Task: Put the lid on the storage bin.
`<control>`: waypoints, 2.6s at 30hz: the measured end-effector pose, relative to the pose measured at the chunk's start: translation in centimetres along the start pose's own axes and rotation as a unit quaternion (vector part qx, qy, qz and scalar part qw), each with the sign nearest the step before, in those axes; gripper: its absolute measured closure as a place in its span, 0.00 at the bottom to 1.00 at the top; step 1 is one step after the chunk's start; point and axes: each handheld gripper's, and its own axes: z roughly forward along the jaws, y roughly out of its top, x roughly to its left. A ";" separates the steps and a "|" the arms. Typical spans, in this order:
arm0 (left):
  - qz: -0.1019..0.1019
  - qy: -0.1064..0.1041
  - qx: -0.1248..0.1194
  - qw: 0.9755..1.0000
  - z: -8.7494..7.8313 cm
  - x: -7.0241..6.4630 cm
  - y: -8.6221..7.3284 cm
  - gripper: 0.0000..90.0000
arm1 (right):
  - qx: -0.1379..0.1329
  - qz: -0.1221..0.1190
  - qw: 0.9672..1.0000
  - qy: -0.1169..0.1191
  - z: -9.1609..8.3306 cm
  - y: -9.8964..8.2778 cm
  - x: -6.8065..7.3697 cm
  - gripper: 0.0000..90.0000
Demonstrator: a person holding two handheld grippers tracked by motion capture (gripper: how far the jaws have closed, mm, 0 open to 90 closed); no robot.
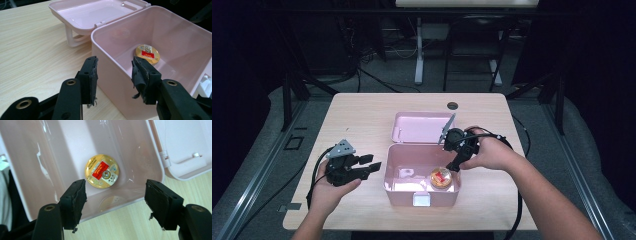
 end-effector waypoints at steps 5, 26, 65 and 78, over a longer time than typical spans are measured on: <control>0.003 -0.004 0.004 1.000 0.4 -0.4 0.0 0.65 | -0.019 0.012 1.000 0.012 -0.1 -0.5 0.0 0.43; 0.008 -0.007 0.017 1.000 2.2 -1.5 -0.3 0.83 | -0.072 0.073 0.995 -0.018 -0.1 -1.6 -1.3 0.54; 0.019 0.013 0.016 1.000 2.6 -1.7 -0.5 0.88 | -0.127 0.257 0.954 -0.088 1.9 -2.4 -7.0 0.62; 0.026 0.016 0.018 0.999 2.5 -1.9 -0.5 0.89 | -0.137 0.317 0.934 -0.092 2.9 -2.3 -9.0 0.66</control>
